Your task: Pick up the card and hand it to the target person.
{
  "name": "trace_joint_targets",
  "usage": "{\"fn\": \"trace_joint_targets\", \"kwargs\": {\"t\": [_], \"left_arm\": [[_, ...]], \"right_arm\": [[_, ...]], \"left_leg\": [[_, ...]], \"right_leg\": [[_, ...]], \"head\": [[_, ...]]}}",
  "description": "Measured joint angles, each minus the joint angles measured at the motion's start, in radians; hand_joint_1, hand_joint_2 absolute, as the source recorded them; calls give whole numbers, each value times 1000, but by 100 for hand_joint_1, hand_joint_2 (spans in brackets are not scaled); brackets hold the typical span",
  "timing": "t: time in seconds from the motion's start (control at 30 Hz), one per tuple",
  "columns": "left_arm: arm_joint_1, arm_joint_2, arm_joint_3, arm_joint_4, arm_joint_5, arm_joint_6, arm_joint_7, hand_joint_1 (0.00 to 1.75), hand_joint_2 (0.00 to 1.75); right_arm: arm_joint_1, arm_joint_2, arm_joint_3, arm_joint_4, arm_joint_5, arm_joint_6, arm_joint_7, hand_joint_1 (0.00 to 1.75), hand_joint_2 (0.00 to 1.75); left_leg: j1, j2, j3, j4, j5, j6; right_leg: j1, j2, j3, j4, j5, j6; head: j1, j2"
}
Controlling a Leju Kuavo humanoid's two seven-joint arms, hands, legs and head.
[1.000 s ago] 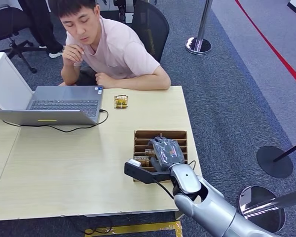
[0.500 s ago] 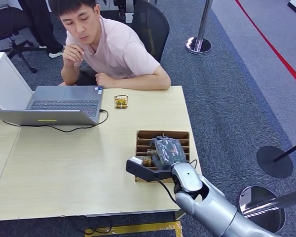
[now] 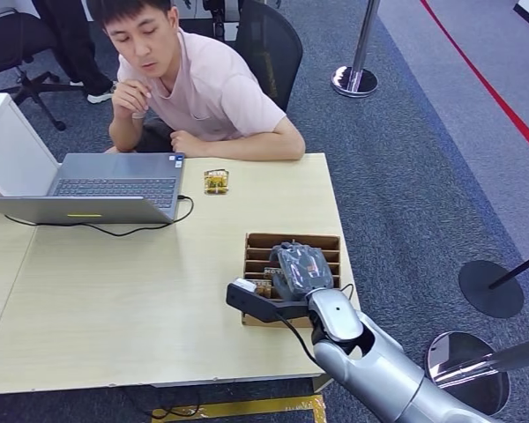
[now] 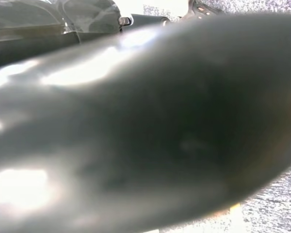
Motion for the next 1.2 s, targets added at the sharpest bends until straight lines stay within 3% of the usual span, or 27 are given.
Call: {"fn": "trace_joint_targets", "kwargs": {"t": [0.57,1.2], "left_arm": [[0,0,0,0,-1,0,1,0,0],[0,0,0,1,-3,0,2,0,0]], "right_arm": [[9,-8,-4,-33,-3,0,-2,103,175],[32,-19,-5,-47,-3,0,-3,102,175]], "left_leg": [[0,0,0,0,0,0],[0,0,0,0,0,0]], "right_leg": [[0,0,0,0,0,0],[0,0,0,0,0,0]], "head": [[0,0],[0,0]]}}
